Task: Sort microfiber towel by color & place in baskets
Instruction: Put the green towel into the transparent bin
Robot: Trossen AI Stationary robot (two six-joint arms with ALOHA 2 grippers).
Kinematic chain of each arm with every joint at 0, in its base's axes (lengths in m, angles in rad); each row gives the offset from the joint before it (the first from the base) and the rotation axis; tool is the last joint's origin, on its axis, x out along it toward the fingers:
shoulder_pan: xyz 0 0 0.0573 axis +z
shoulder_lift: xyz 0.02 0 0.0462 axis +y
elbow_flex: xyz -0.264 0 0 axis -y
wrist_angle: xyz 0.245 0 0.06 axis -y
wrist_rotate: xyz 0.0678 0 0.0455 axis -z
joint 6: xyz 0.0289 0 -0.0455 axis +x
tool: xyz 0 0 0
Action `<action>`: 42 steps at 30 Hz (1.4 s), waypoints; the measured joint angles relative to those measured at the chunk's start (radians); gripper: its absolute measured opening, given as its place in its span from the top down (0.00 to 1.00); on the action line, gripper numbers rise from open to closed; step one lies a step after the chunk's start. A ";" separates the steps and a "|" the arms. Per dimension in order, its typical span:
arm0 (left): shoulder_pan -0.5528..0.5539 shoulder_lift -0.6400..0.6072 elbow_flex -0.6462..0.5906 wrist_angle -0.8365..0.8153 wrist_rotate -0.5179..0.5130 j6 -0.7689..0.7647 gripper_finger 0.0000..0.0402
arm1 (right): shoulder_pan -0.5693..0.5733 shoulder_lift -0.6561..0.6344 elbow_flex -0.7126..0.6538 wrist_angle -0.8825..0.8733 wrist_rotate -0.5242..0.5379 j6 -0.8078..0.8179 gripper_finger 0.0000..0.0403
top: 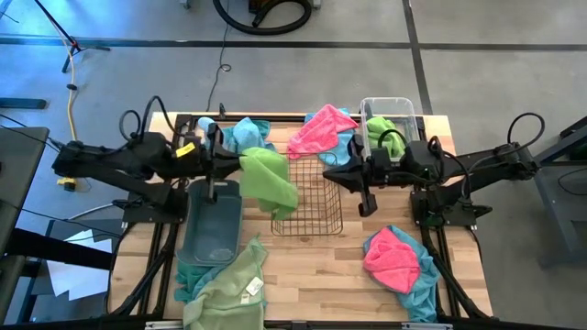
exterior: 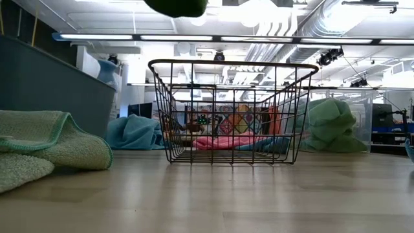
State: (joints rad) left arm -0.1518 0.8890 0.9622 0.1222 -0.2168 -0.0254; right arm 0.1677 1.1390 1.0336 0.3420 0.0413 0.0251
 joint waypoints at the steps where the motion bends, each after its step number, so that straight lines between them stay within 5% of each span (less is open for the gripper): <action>1: 0.012 0.000 -0.019 0.029 0.005 -0.017 1.00 | 0.000 0.000 0.000 0.000 -0.007 -0.001 1.00; 14: 0.069 0.000 -0.068 0.092 0.075 -0.062 1.00 | -0.011 0.000 0.000 -0.001 -0.027 -0.076 1.00; 42: 0.146 0.047 -0.067 0.108 0.138 -0.060 1.00 | -0.103 0.004 0.000 -0.026 0.032 0.061 0.96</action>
State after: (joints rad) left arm -0.0056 0.9359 0.8948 0.2306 -0.0788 -0.0853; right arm 0.0650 1.1428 1.0336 0.3161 0.0731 0.0865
